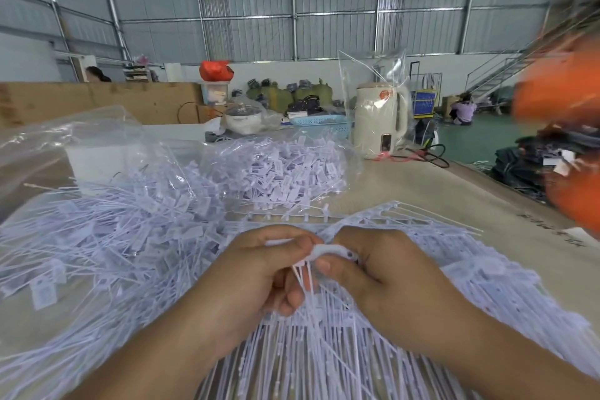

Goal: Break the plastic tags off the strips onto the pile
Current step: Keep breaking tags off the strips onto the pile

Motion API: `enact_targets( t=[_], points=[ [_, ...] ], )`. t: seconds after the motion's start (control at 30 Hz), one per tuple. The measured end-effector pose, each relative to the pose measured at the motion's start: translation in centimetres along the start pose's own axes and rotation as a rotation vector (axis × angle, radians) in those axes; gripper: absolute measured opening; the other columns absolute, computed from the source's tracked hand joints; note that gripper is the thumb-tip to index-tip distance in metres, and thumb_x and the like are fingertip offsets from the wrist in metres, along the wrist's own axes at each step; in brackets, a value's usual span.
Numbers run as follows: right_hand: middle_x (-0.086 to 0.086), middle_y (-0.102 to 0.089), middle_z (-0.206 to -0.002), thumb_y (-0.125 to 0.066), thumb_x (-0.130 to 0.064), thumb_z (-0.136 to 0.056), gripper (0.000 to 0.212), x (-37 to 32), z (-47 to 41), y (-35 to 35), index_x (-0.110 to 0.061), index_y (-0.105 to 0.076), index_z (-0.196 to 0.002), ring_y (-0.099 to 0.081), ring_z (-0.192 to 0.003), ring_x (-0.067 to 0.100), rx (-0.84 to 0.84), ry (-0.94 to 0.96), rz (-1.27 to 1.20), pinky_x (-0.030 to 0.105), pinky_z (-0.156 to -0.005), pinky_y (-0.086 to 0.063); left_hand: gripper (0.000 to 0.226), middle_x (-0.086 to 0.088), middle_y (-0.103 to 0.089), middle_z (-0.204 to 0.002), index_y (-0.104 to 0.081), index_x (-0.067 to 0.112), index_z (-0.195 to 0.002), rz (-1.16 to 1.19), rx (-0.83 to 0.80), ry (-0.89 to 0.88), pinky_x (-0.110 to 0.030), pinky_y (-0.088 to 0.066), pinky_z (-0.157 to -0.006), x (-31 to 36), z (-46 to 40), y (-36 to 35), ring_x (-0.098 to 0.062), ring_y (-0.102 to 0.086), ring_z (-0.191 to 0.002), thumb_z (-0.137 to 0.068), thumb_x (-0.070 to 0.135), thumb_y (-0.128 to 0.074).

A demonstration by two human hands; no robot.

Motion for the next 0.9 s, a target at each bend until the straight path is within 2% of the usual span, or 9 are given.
enact_targets(
  t=[0.13, 0.2, 0.33, 0.4, 0.47, 0.53, 0.6, 0.8, 0.9],
  points=[
    [-0.008, -0.049, -0.059, -0.041, -0.050, -0.093, 0.033, -1.3, 0.4, -0.1, -0.024, -0.059, -0.082, -0.049, -0.057, 0.011, 0.210, 0.021, 0.025, 0.036, -0.056, -0.043, 0.011, -0.010, -0.058, -0.052, -0.078, 0.015, -0.067, 0.212, 0.119, 0.018, -0.019, -0.038, -0.031, 0.1, 0.2, -1.1, -0.011, -0.045, -0.032, -0.065, 0.019, -0.068],
    [-0.009, -0.046, -0.056, -0.037, -0.051, -0.094, 0.035, -1.4, 0.4, 0.3, -0.027, -0.051, -0.073, -0.048, -0.053, 0.009, 0.306, 0.016, 0.029, 0.028, -0.049, -0.036, 0.013, -0.007, -0.058, -0.053, -0.077, 0.013, -0.065, 0.295, 0.166, 0.023, -0.017, -0.041, -0.032, 0.1, 0.3, -1.0, -0.009, -0.047, -0.034, -0.069, 0.016, -0.066],
    [-0.013, -0.047, -0.056, -0.041, -0.053, -0.097, 0.041, -0.4, 0.7, 2.9, -0.028, -0.037, -0.065, -0.039, -0.046, 0.009, 0.498, 0.015, -0.102, 0.020, -0.041, -0.023, 0.012, -0.003, -0.059, -0.059, -0.070, 0.007, -0.087, 0.428, 0.330, -0.046, -0.018, -0.043, -0.035, 1.2, 0.1, 2.6, -0.007, -0.049, -0.040, -0.089, 0.013, -0.059],
    [-0.013, -0.047, -0.057, -0.043, -0.052, -0.096, 0.034, -0.5, 0.7, 2.9, -0.027, -0.046, -0.074, -0.040, -0.045, 0.008, 0.420, 0.089, -0.116, 0.017, -0.042, -0.025, 0.016, -0.002, -0.058, -0.059, -0.070, 0.013, -0.086, 0.322, 0.296, -0.065, -0.019, -0.038, -0.034, 1.5, 0.0, 3.3, -0.009, -0.044, -0.039, -0.092, 0.016, -0.056],
    [-0.016, -0.050, -0.056, -0.041, -0.056, -0.093, 0.023, -0.9, 0.6, 1.9, -0.035, -0.049, -0.100, -0.046, -0.046, 0.004, 0.241, 0.122, -0.126, 0.014, -0.044, -0.030, 0.015, -0.007, -0.058, -0.059, -0.073, 0.017, -0.082, 0.184, 0.161, -0.057, -0.018, -0.037, -0.036, 1.1, -0.1, 2.2, -0.013, -0.043, -0.035, -0.087, 0.022, -0.059],
    [-0.018, -0.054, -0.060, -0.036, -0.061, -0.091, 0.034, -1.2, 0.5, 0.5, -0.044, -0.035, -0.120, -0.052, -0.055, 0.001, 0.069, 0.143, -0.048, 0.016, -0.050, -0.036, 0.014, -0.019, -0.057, -0.063, -0.071, 0.017, -0.085, 0.026, 0.056, -0.085, -0.021, -0.039, -0.040, 0.5, 0.0, 0.9, -0.021, -0.046, -0.038, -0.082, 0.029, -0.067],
    [-0.015, -0.062, -0.074, -0.032, -0.062, -0.089, 0.043, -1.5, 0.5, -0.4, -0.046, -0.024, -0.128, -0.058, -0.068, 0.003, -0.050, 0.171, 0.015, 0.023, -0.060, -0.045, 0.023, -0.022, -0.057, -0.069, -0.070, 0.016, -0.086, -0.078, 0.006, -0.111, -0.025, -0.038, -0.042, -0.1, 0.1, 0.2, -0.023, -0.046, -0.044, -0.082, 0.039, -0.065],
    [-0.011, -0.067, -0.084, -0.037, -0.061, -0.092, 0.047, -1.3, 0.5, -0.7, -0.045, -0.020, -0.133, -0.060, -0.070, 0.004, -0.073, 0.199, -0.063, 0.028, -0.066, -0.048, 0.033, -0.012, -0.054, -0.063, -0.067, 0.022, -0.084, -0.188, -0.146, -0.078, -0.023, -0.041, -0.044, 0.1, 0.5, -0.1, -0.019, -0.047, -0.046, -0.070, 0.052, -0.072],
    [-0.019, -0.066, -0.085, -0.033, -0.071, -0.087, 0.059, -1.0, 0.4, -0.8, -0.045, -0.016, -0.136, -0.061, -0.078, 0.000, -0.072, 0.184, -0.081, 0.021, -0.068, -0.046, 0.035, -0.009, -0.061, -0.061, -0.068, 0.019, -0.094, -0.184, -0.240, -0.016, -0.022, -0.042, -0.046, 0.1, 0.6, 0.0, -0.024, -0.049, -0.054, -0.074, 0.047, -0.073]
  ],
)
Point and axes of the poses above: each hand's wrist, its own z-axis away from the middle knuckle, its own y-axis out of the back of the hand, x = y × z, the point moved 4 cm from there along -z, towards the middle knuckle
